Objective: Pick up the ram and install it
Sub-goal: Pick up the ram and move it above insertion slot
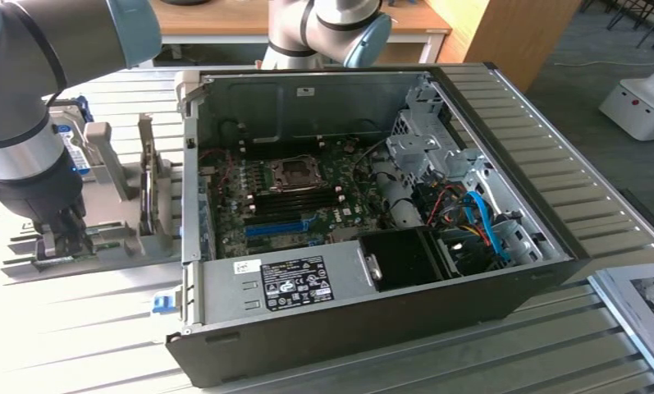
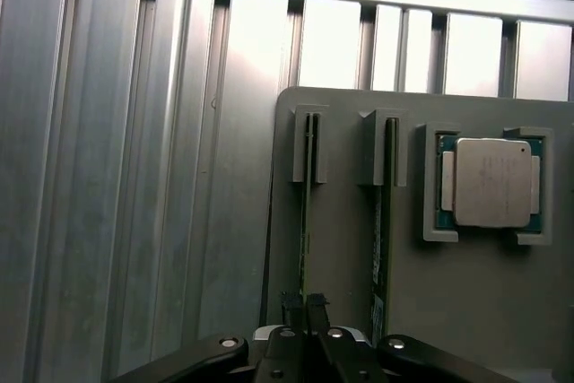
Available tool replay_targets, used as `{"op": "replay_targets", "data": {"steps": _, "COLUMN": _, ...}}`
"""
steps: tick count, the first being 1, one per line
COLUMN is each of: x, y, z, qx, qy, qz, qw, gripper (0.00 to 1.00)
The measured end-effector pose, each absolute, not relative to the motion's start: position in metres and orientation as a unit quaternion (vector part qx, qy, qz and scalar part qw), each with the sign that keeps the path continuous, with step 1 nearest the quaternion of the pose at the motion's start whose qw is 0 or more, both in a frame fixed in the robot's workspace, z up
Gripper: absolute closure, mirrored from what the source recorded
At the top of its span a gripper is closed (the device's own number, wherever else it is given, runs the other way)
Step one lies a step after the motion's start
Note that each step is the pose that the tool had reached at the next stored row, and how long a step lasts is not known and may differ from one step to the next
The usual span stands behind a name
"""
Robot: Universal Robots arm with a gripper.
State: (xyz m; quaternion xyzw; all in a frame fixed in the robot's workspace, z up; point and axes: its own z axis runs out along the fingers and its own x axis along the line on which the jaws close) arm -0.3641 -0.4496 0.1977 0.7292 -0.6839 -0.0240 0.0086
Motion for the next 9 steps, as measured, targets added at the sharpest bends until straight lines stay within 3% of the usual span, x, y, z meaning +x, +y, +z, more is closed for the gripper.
{"op": "replay_targets", "data": {"steps": 9, "x": -0.3641, "y": -0.4496, "z": 0.1976, "qx": 0.719, "qy": -0.694, "qz": -0.024, "qw": 0.008, "gripper": 0.88}}
